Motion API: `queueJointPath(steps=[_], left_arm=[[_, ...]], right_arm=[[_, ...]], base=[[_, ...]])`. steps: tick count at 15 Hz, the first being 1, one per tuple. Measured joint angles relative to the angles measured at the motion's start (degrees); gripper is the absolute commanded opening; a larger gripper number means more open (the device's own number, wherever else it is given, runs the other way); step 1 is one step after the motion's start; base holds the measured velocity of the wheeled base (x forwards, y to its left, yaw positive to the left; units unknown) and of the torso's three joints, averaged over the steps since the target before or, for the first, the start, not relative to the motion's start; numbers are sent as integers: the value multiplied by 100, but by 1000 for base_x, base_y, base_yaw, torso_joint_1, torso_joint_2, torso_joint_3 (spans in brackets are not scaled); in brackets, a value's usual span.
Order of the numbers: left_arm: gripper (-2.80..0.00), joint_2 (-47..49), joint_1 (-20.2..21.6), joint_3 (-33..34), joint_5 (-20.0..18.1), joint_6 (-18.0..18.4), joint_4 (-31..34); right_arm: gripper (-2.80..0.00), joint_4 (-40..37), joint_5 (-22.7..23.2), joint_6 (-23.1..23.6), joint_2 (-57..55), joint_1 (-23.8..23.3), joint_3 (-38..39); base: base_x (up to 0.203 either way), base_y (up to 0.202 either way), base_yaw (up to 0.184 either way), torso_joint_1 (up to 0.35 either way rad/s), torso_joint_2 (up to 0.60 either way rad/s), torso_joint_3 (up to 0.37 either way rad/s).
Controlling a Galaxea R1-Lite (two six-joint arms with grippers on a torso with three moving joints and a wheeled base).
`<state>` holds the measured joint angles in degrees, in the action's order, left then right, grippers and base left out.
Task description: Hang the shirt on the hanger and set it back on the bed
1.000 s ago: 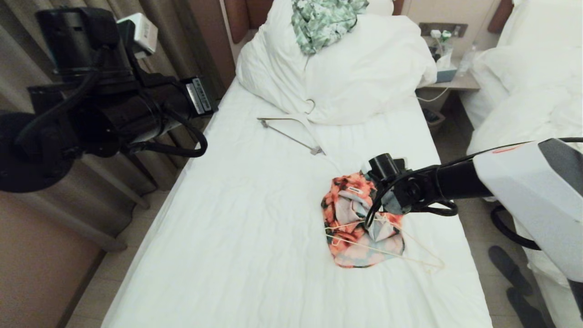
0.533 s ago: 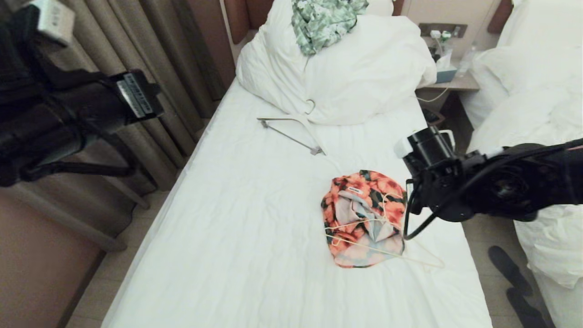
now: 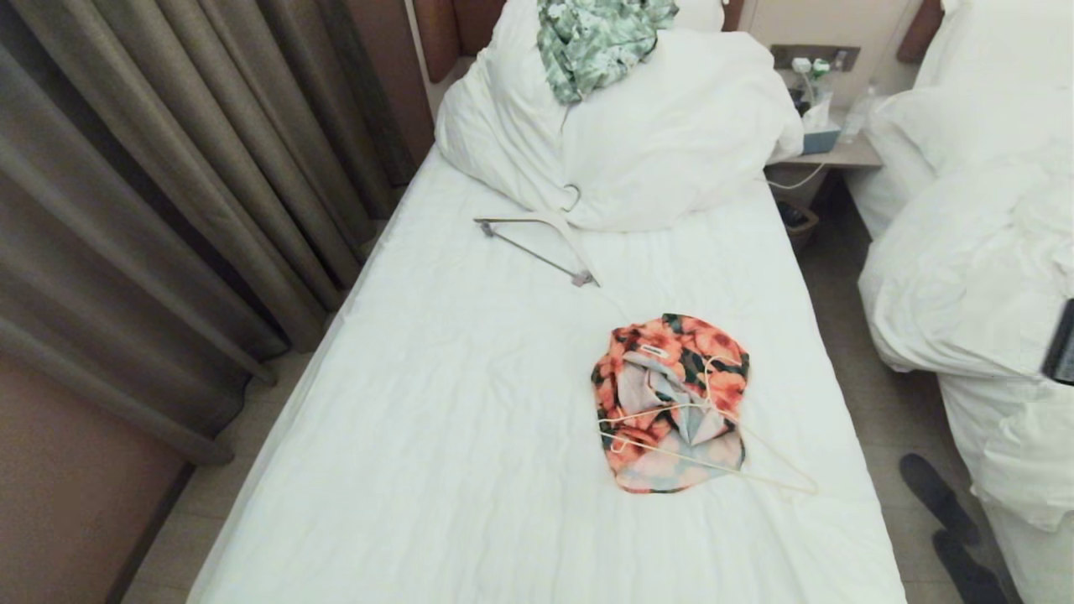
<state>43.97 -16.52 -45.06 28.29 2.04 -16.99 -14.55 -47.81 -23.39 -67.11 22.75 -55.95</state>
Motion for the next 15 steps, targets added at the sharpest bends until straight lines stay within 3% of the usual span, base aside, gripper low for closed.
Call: queueJointPath(steps=[3, 6, 8, 12, 15], left_arm=[[-280, -1138, 879, 187, 76, 4, 857], [-280, -2101, 1361, 341, 2, -28, 1774], [-280, -2597, 1615, 471, -249, -22, 2255], [-280, -3085, 1828, 964, -475, -25, 2321], [-280, -3351, 1793, 1599, -779, 19, 2329]], right_arm=[[-280, -150, 68, -3, 1250, -706, 450], [-280, -733, 93, -11, 2315, -1160, 791], [-280, -1014, 104, -9, 2964, -1432, 1115], [-280, -1553, 290, 98, 4145, -1788, 1606], [-280, -1584, 679, 555, 4977, -1970, 2147]], base=[[0, 0, 0, 0, 0, 0], [0, 0, 0, 0, 0, 0], [0, 0, 0, 0, 0, 0], [0, 0, 0, 0, 0, 0], [0, 0, 0, 0, 0, 0]])
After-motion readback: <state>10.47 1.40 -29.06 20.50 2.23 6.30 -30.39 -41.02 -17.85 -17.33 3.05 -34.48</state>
